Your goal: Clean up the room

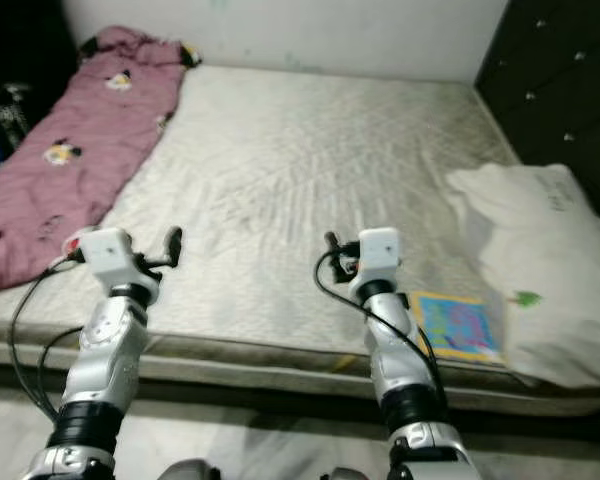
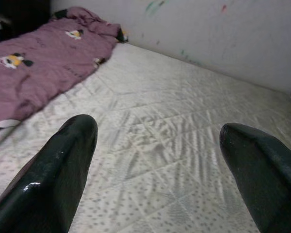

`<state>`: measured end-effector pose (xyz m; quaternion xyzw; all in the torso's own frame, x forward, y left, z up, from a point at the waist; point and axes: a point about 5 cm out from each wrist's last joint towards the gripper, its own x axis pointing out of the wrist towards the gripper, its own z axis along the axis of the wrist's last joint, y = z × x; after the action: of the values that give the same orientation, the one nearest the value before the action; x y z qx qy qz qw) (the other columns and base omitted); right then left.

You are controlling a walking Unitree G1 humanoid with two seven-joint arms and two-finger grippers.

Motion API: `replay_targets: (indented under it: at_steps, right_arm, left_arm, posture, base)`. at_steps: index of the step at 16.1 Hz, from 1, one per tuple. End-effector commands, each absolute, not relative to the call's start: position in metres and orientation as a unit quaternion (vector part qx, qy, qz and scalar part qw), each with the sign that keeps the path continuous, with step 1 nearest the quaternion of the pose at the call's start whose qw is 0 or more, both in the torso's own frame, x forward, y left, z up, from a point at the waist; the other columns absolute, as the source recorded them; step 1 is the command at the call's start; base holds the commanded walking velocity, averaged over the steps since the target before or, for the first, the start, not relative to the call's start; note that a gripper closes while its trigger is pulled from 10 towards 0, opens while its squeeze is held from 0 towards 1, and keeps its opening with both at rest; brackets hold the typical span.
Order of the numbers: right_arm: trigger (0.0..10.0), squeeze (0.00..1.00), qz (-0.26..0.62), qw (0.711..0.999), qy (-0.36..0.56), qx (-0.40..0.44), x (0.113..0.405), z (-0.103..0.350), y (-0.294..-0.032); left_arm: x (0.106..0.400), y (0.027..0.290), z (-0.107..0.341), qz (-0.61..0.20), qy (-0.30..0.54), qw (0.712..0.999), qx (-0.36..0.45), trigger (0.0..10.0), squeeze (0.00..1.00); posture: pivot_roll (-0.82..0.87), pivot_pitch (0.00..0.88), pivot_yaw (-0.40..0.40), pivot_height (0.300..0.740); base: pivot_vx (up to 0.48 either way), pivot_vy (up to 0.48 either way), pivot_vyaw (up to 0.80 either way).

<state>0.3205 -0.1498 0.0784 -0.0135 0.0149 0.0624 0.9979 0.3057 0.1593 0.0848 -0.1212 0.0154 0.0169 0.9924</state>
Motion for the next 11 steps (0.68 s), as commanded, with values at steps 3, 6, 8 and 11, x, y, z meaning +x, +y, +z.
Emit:
replay_targets:
  at_steps: [3,6,8,11]
  right_arm:
    - [10.0,0.0,0.049,0.998,0.012,-0.022,0.3224,0.0818,-0.1601]
    - [10.0,0.0,0.051,0.998,0.012,-0.023,0.3221,0.0817,-0.16]
    - [10.0,0.0,0.052,0.998,0.011,-0.025,0.3223,0.0818,-0.16]
    - [10.0,0.0,0.05,0.998,0.011,-0.028,0.3231,0.0822,-0.1611]
  left_arm:
    - [0.3058,0.1499,0.0871,-0.002,0.011,0.991,-0.131,10.0,0.0]
    - [0.3057,0.1498,0.0877,-0.003,0.008,0.992,-0.13,10.0,0.0]
    - [0.3056,0.1496,0.0874,-0.004,0.007,0.991,-0.131,10.0,0.0]
    - [0.3054,0.1494,0.0867,-0.005,0.008,0.991,-0.133,10.0,0.0]
  posture:
    - [-0.02,0.0,0.012,0.74]
    - [-0.01,0.0,0.009,0.74]
    - [-0.01,0.0,0.009,0.74]
    - [-0.02,0.0,0.009,0.74]
  base:
    - [0.0,0.0,-0.53]
    - [0.0,0.0,-0.3]
    - [0.0,0.0,0.0]
    - [0.095,0.0,0.0]
